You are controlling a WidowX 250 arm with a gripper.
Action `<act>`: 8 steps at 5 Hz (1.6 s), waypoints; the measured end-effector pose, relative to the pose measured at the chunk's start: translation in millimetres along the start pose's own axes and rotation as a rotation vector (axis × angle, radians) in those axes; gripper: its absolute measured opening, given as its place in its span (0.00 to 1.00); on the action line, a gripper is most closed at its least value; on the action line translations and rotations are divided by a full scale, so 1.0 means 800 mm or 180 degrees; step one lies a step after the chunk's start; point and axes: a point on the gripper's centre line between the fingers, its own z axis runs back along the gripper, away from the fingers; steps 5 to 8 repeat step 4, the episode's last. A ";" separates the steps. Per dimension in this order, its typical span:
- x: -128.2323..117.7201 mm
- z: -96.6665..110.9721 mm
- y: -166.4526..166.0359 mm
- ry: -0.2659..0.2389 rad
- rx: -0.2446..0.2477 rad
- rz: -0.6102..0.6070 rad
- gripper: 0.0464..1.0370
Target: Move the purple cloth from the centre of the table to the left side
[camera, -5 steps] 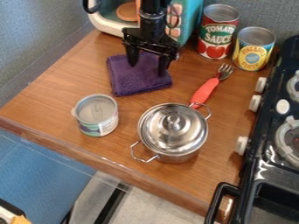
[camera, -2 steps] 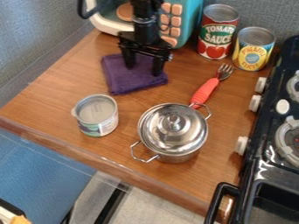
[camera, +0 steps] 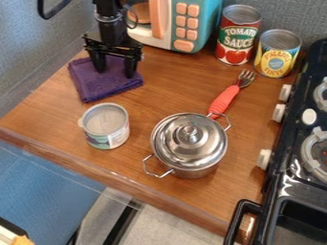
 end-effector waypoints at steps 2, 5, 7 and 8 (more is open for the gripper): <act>-0.001 0.002 0.009 0.0003 -0.0061 0.0067 0.96; 0.003 0.071 0.014 -0.0237 -0.0062 -0.0026 0.96; 0.003 0.071 0.014 -0.0237 -0.0062 -0.0026 0.96; 0.003 0.071 0.014 -0.0237 -0.0062 -0.0026 0.96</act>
